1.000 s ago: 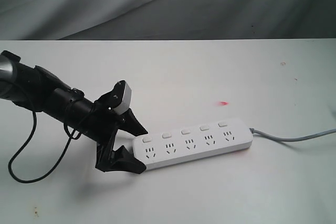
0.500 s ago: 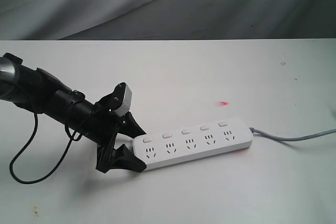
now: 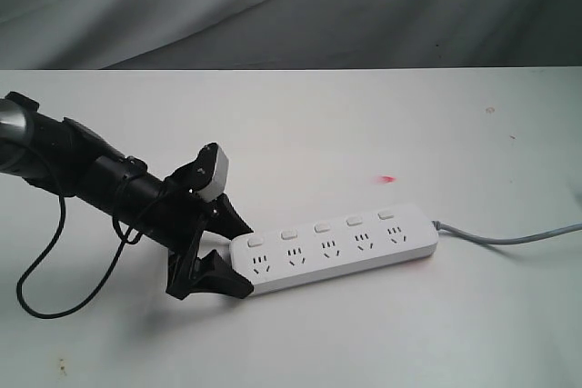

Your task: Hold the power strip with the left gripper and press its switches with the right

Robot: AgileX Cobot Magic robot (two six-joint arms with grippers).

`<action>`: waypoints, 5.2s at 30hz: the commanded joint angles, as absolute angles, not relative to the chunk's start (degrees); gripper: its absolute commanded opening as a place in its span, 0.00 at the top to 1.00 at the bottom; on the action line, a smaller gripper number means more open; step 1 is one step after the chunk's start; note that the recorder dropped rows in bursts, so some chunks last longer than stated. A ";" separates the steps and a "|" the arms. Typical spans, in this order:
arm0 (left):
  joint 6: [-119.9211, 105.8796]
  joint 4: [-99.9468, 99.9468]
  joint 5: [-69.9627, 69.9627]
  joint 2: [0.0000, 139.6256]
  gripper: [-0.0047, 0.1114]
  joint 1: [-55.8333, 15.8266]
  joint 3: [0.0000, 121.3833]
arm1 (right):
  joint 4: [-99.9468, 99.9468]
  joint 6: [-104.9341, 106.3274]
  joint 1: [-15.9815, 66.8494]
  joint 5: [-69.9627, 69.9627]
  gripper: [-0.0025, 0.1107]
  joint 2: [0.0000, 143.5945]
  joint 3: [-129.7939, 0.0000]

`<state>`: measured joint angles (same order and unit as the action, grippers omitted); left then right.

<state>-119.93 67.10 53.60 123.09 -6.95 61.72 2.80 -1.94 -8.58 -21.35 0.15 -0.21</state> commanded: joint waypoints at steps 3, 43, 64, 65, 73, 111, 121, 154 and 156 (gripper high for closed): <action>-120.00 67.04 52.60 123.17 0.70 -7.30 61.51 | 2.07 -2.22 -8.48 -20.80 0.98 0.00 0.00; -120.00 67.04 52.60 123.17 0.70 -7.30 61.51 | -1.94 -2.22 -8.53 14.31 0.98 0.00 0.00; -120.00 67.04 52.60 123.17 0.70 -7.30 61.51 | 35.42 -0.38 -8.53 38.58 0.98 0.00 0.00; -120.00 67.04 52.60 123.17 0.70 -7.30 61.51 | 35.12 2.32 -8.53 39.07 0.98 0.00 0.00; -120.00 67.04 52.60 123.17 0.70 -7.30 61.51 | 43.79 12.70 -8.53 24.17 0.98 9.71 -11.37; -120.00 67.04 52.60 123.17 0.70 -7.30 61.51 | 59.21 81.23 -4.62 -69.38 0.98 102.04 -86.73; -120.00 67.04 52.60 123.17 0.70 -7.30 61.51 | 58.73 87.78 8.92 -68.36 0.75 113.01 -86.73; -120.00 67.04 52.60 123.17 0.70 -7.30 61.51 | 51.28 94.01 26.83 -51.00 0.48 125.61 -86.73; -120.00 67.04 52.60 123.17 0.70 -7.30 61.51 | 51.28 94.01 26.83 -51.00 0.48 126.36 -86.73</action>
